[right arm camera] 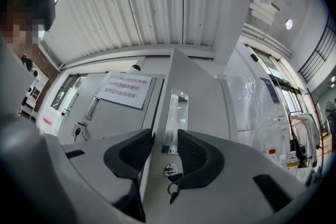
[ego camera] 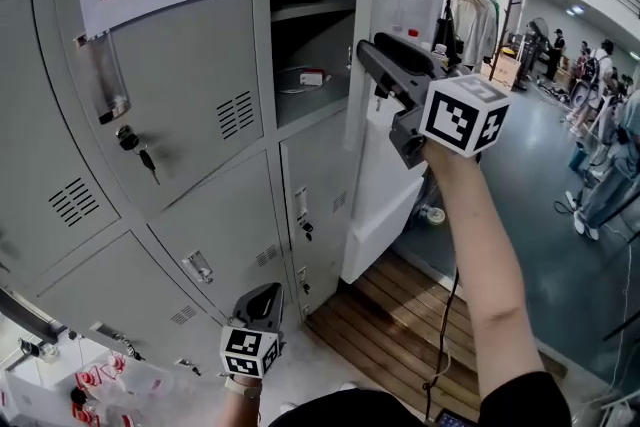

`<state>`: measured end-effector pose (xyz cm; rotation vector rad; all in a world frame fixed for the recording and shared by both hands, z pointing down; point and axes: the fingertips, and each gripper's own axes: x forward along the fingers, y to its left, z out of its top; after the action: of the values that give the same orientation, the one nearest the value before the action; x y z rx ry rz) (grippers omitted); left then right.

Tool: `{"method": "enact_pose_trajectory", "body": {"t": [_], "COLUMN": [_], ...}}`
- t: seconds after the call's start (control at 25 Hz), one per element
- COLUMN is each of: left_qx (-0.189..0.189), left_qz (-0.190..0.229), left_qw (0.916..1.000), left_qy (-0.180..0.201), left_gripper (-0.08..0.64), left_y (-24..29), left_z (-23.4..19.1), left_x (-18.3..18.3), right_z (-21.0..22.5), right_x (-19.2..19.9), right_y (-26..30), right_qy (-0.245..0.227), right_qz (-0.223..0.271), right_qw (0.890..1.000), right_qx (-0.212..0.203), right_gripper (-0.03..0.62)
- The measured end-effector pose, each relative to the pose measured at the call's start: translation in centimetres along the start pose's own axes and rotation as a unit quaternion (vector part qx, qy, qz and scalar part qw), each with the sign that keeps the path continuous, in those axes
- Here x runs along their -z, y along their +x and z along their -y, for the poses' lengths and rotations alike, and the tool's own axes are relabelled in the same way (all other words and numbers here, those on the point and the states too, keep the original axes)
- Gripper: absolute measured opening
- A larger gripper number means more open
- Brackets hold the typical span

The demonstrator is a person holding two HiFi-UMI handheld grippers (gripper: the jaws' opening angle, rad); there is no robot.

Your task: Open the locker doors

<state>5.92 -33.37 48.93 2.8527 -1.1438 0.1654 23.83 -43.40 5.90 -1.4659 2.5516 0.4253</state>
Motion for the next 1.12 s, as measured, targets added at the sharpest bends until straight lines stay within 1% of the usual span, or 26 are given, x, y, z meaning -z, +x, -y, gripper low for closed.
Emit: {"method": "enact_pose_trajectory", "body": {"t": [0.12, 0.28, 0.48, 0.64, 0.84, 1.12], "left_qx": [0.022, 0.052, 0.077, 0.097, 0.11, 0.117], "left_qz": [0.0, 0.0, -0.002, -0.002, -0.009, -0.001], "left_qw": [0.9998, 0.9985, 0.997, 0.995, 0.9937, 0.9929], "left_qy": [0.004, 0.016, 0.013, 0.022, 0.02, 0.023], "left_gripper": [0.02, 0.018, 0.02, 0.019, 0.02, 0.02], "left_y": [1.0, 2.4, 3.9, 5.2, 6.7, 9.2], "left_z": [1.4, 3.2, 5.0, 6.2, 7.2, 7.8], "left_x": [-0.2, -0.3, -0.4, -0.4, -0.4, -0.8], "right_z": [1.0, 2.3, 4.8, 7.2, 10.2, 14.8], "right_x": [-0.5, -1.5, -2.0, -2.3, -2.4, -2.2], "right_y": [-1.8, -4.3, -7.2, -9.1, -10.9, -12.7], "right_qy": [-0.004, -0.021, -0.023, -0.025, -0.027, -0.035], "right_qz": [0.0, 0.006, 0.007, 0.009, 0.012, 0.014], "right_qw": [1.0, 0.999, 0.997, 0.995, 0.992, 0.984], "right_qx": [0.015, 0.036, 0.068, 0.097, 0.127, 0.177], "right_gripper": [0.173, 0.15, 0.115, 0.097, 0.091, 0.074]}}
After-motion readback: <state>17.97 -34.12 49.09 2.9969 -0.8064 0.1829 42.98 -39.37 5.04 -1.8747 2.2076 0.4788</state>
